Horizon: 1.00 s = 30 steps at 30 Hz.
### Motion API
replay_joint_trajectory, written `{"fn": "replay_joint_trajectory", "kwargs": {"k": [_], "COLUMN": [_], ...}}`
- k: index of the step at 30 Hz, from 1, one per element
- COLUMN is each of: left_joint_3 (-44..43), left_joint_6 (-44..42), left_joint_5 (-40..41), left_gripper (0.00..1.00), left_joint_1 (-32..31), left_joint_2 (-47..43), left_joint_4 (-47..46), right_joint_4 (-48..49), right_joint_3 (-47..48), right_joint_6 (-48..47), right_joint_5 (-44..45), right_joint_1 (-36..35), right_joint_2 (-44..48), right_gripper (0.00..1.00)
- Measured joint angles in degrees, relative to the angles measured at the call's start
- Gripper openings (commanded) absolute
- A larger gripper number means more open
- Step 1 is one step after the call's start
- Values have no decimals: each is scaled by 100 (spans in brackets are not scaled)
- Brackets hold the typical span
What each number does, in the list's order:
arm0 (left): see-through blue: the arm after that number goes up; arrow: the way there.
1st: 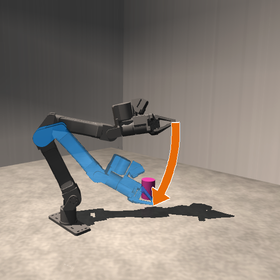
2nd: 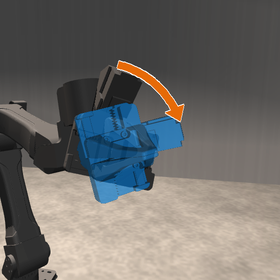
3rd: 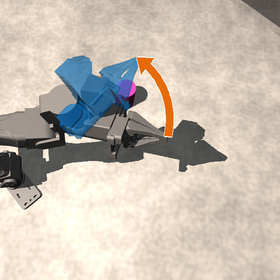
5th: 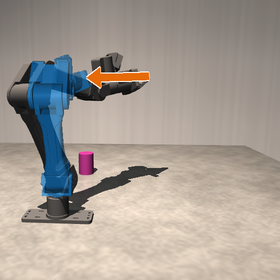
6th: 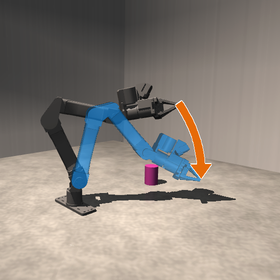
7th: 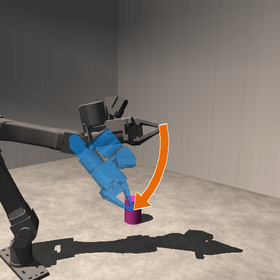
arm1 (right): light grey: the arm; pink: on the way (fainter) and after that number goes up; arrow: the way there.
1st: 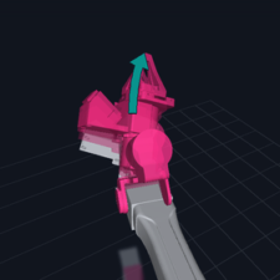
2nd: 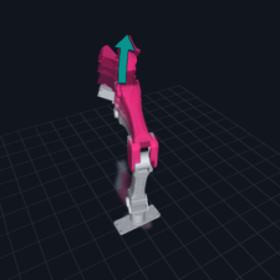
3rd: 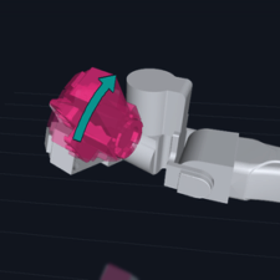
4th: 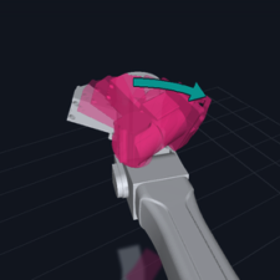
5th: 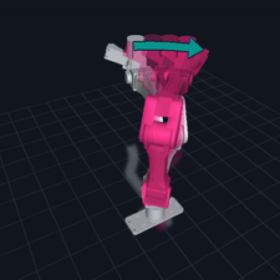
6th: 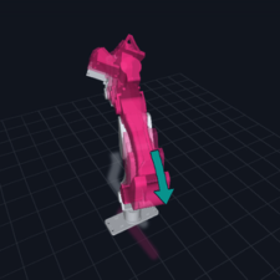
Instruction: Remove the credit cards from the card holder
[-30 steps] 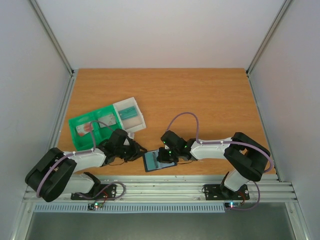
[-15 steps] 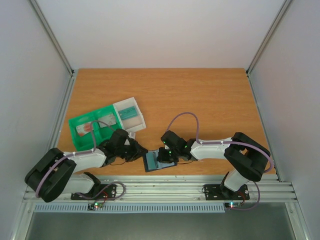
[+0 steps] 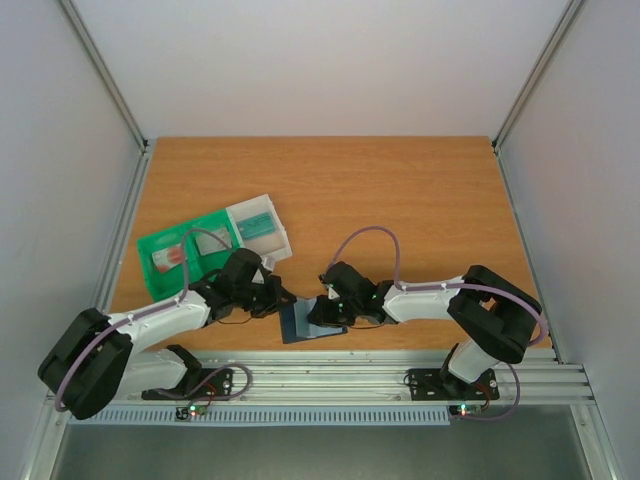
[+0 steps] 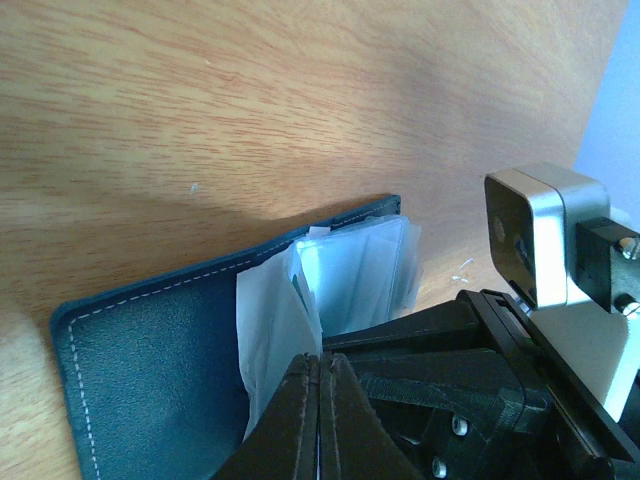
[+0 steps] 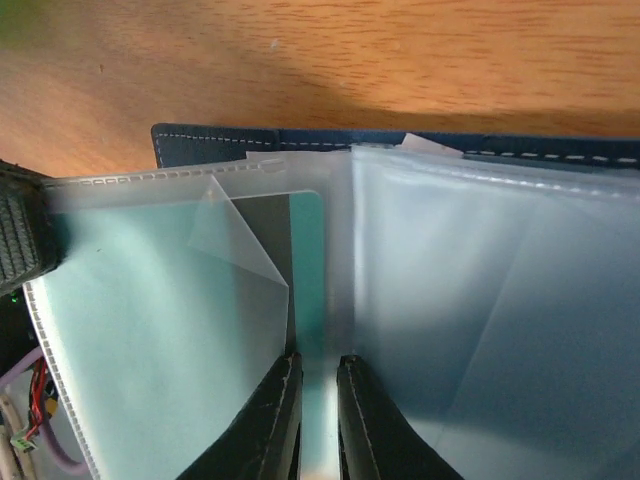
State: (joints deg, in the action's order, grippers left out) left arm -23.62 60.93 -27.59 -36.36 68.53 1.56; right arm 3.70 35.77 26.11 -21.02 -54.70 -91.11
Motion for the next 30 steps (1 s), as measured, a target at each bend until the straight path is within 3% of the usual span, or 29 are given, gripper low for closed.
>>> {"fn": "replay_joint_trajectory", "kwargs": {"k": [5,13,20,30], "left_joint_3": [-212,-566,-649,-649], "left_joint_6": [-254,-560,-610,-581], "left_joint_5": [96,205,125,85], "left_gripper": [1,1,11,13], "left_joint_1": [0,0,-2,-74], "left_joint_2": [-4,4,107,116], "left_joint_4": [518,1071,1108,1102], "right_joint_4": [-28,-710,-662,-516], "right_joint_3": [-4,55,61,79], "right_joint_6": [2,-179,-177,-179], "right_joint_5": [-57,229,179,160], "right_joint_1": [0,0,0,0], "right_joint_2": [50,835,411,153], "right_gripper": [19,16,14,11]}}
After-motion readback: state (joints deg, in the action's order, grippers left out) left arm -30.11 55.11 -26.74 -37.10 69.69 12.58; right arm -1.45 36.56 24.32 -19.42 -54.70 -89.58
